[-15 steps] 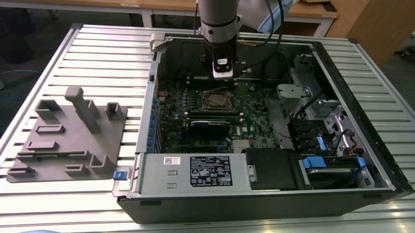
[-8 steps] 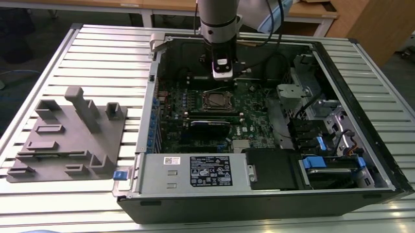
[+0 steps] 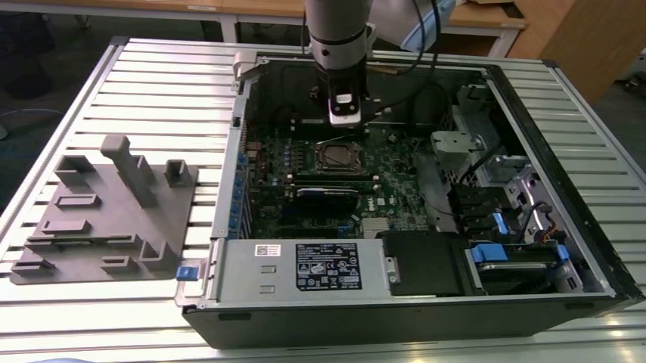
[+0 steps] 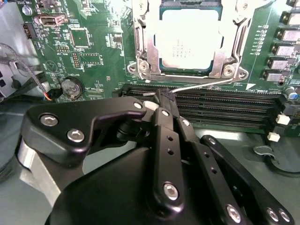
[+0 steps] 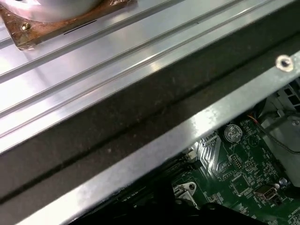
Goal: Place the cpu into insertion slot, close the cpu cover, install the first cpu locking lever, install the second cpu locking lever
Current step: 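Install the first cpu locking lever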
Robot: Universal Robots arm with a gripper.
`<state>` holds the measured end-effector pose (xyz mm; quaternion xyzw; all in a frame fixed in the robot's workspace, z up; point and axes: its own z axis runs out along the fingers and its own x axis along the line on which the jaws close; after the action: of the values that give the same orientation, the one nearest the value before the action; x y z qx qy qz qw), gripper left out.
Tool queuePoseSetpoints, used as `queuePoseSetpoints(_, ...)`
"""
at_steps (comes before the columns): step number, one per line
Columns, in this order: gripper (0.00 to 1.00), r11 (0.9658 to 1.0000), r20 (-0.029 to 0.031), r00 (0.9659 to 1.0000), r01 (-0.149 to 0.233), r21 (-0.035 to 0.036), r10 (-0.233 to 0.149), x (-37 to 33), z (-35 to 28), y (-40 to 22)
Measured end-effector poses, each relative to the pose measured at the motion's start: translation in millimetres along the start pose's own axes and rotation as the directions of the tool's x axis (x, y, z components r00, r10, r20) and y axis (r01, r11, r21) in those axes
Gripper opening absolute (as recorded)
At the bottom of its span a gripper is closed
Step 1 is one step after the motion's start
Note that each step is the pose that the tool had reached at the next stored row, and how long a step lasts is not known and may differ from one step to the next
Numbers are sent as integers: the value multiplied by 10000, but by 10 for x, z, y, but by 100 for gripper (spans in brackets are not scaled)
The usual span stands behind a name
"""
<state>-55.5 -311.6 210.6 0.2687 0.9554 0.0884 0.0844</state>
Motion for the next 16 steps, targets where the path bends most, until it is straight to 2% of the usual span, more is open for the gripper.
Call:
queuePoseSetpoints(3, 11, 9999, 152, 9999, 29, -103, -28, 9, 11, -8)
queuePoseSetpoints(5, 11, 9999, 210, 9998, 42, -140, -39, 15, 18, -14)
queuePoseSetpoints(8, 11, 9999, 229, 9997, 45, -154, -42, 28, 21, -24)
queuePoseSetpoints(12, 11, 9996, 163, 9999, 14, -275, -9, 31, 19, -33)
queuePoseSetpoints(16, 11, 9995, 152, 9999, 8, -305, -4, 38, 15, -47)
